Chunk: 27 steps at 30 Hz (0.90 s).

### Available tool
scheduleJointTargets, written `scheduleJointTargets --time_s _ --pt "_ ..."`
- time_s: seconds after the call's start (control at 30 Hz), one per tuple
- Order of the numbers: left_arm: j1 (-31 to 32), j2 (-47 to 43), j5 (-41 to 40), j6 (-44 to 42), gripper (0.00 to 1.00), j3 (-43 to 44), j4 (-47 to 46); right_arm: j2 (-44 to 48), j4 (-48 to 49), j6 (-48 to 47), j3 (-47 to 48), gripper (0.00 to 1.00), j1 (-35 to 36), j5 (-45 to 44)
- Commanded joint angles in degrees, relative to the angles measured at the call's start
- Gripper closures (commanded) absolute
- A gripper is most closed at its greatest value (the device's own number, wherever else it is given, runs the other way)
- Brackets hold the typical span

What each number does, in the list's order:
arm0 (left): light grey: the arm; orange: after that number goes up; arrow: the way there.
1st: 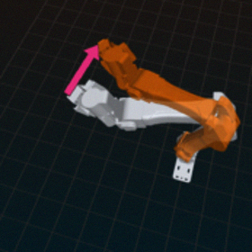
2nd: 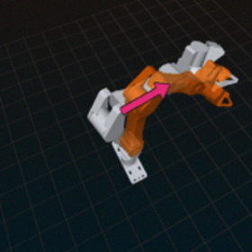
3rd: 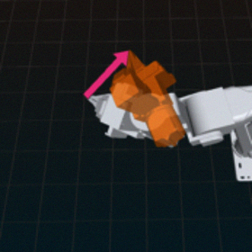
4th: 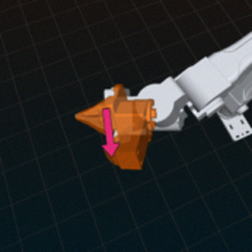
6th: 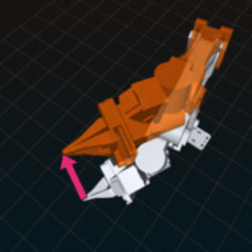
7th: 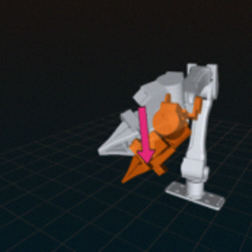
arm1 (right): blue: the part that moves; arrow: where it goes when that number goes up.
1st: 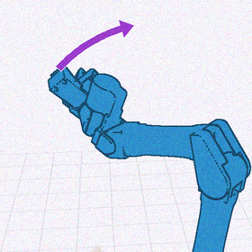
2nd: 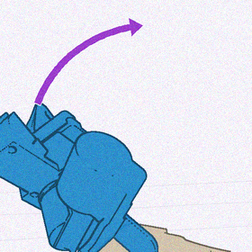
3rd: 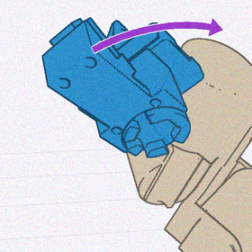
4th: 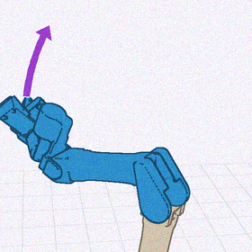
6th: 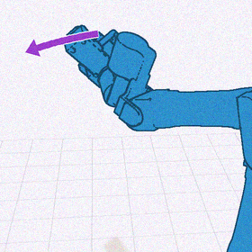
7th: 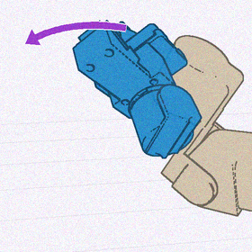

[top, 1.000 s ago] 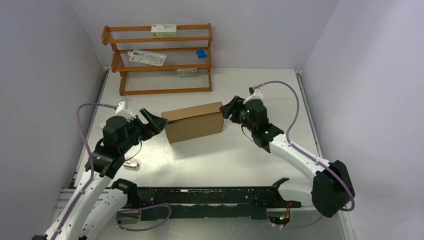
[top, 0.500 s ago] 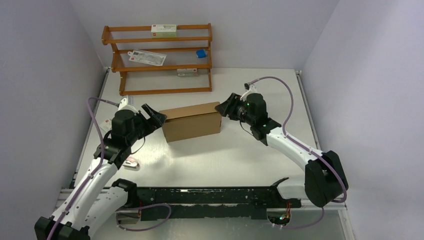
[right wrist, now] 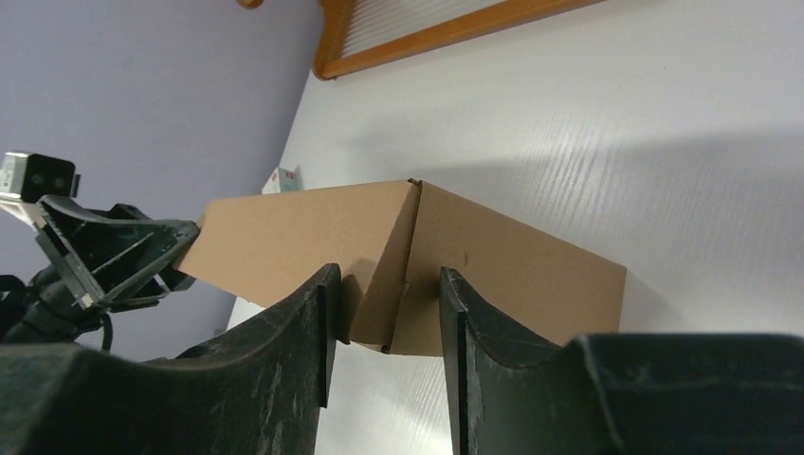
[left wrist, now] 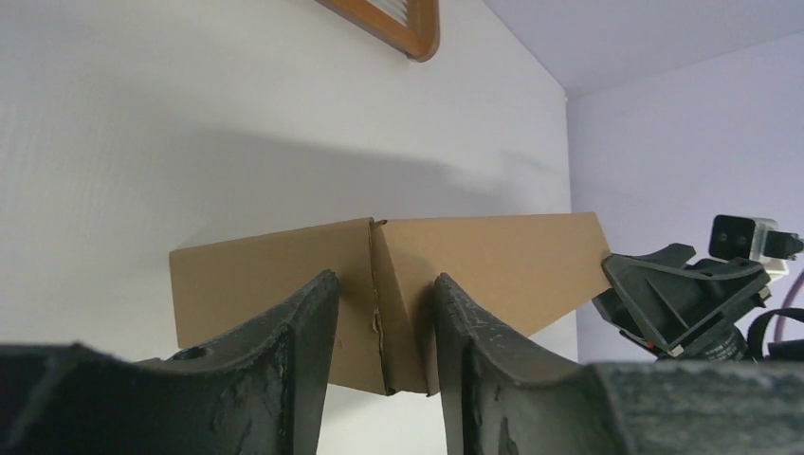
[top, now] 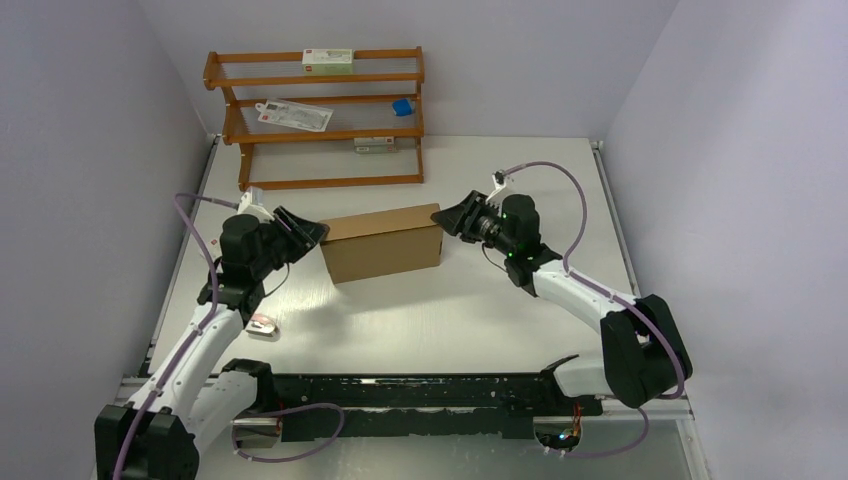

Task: Fold the paper box

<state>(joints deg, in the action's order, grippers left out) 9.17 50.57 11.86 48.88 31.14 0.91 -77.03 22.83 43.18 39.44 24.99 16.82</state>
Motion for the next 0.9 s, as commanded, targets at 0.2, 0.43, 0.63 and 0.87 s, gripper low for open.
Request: scheduleJointTargets --time_s 0.2,0.43,0.63,0.87 --pt "-0.6 4.8 6.2 -7.0 0.57 -4.5 3.9 -4.3 -4.3 1.9 -10.1 0.75 -5.5 7.7" --pt "-0.6 6.1 3.2 -13.3 0.57 -1.5 9.2 -1.3 -10.7 -0.4 -1.8 0.60 -6.9 11.2" --pt "-0.6 6.8 6.3 -14.1 0.75 -2.9 7.4 -4.0 -12.8 -3.4 2.0 0.61 -9.2 14.5" --pt "0.0 9.7 9.2 -15.4 0.76 -2.9 5.6 -10.6 -11.7 -5.0 -3.0 0.75 -11.3 18.9"
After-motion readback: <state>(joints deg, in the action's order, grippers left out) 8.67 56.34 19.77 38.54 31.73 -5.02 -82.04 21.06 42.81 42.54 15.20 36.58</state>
